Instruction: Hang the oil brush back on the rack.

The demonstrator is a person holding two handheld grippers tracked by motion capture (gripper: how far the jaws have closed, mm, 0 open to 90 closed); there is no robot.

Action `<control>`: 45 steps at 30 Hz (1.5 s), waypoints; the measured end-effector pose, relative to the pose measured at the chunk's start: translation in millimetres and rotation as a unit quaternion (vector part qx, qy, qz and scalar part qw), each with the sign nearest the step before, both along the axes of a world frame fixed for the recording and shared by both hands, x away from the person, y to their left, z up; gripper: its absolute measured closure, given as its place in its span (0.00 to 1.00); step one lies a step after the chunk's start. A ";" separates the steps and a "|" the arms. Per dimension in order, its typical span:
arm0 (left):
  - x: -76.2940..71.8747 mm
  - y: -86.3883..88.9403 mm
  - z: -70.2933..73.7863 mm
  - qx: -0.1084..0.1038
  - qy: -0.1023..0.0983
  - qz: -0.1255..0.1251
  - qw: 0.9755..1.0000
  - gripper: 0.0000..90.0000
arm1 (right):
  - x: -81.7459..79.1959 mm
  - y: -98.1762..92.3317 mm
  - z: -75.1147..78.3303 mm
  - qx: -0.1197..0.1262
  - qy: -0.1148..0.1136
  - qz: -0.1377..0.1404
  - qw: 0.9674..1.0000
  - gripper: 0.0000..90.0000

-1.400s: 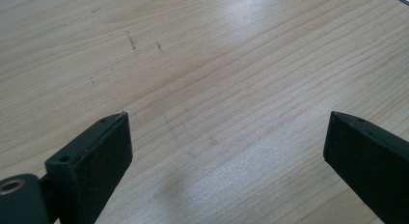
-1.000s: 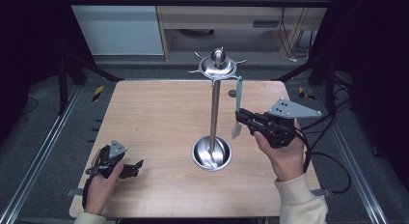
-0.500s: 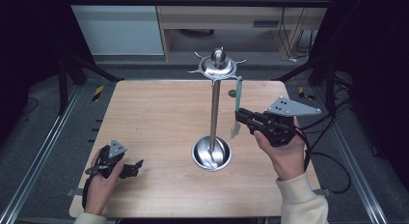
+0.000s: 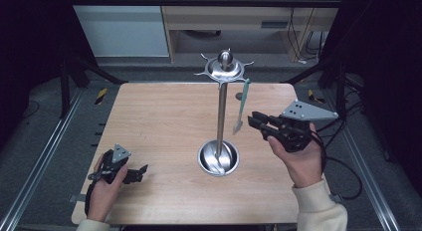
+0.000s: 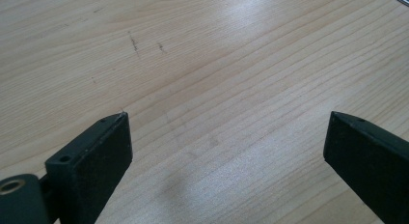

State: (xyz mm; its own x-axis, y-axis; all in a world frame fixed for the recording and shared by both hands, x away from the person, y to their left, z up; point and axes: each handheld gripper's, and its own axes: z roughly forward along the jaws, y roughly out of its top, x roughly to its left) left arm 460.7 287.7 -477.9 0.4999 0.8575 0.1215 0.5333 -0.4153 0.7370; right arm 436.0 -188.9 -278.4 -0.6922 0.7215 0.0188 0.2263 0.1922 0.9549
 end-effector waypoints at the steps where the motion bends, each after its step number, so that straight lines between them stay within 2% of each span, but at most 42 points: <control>1: 0.0 0.1 0.1 0.000 0.000 0.000 1.000 0.03 | -0.6 -1.7 0.3 -0.001 0.002 -0.003 1.000 0.81; 4: 0.0 0.0 0.1 0.000 0.000 0.000 1.000 0.03 | -1.1 -7.1 0.0 -0.006 0.005 -0.014 1.000 0.76; 9: 0.0 0.0 0.0 0.000 0.000 0.000 1.000 0.03 | 1.3 -17.0 -4.8 -0.011 0.020 -0.046 0.999 0.58; 14: 0.1 0.2 -0.1 -0.001 0.000 0.000 1.000 0.03 | 2.5 -20.9 -8.5 -0.013 0.025 -0.067 0.997 0.49; 27: -0.1 0.5 0.1 -0.003 -0.002 0.002 1.000 0.03 | 6.2 -36.7 -17.2 -0.005 0.020 -0.118 0.993 0.26; 30: -0.3 0.9 0.5 -0.003 -0.002 0.003 1.000 0.03 | 5.8 -41.0 -20.8 -0.003 0.017 -0.131 0.991 0.21; 32: -0.3 0.8 0.8 -0.003 -0.002 0.003 1.000 0.03 | 4.9 -44.3 -23.7 -0.008 0.011 -0.147 0.989 0.17; 38: -0.5 0.8 0.9 -0.002 -0.003 0.003 1.000 0.03 | -1.3 -54.9 -32.3 -0.010 0.002 -0.166 0.986 0.11; 45: -0.8 0.6 1.0 -0.003 -0.004 0.003 1.000 0.03 | -11.5 -61.3 -49.9 -0.017 0.013 -0.169 0.985 0.09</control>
State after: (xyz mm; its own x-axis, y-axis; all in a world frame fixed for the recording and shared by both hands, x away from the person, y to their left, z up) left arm 459.8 288.3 -476.9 0.4933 0.8614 0.1208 0.5303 -0.4079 0.7432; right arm 424.5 -250.2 -328.3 -0.4114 0.9115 0.0052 0.3078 0.1335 0.9420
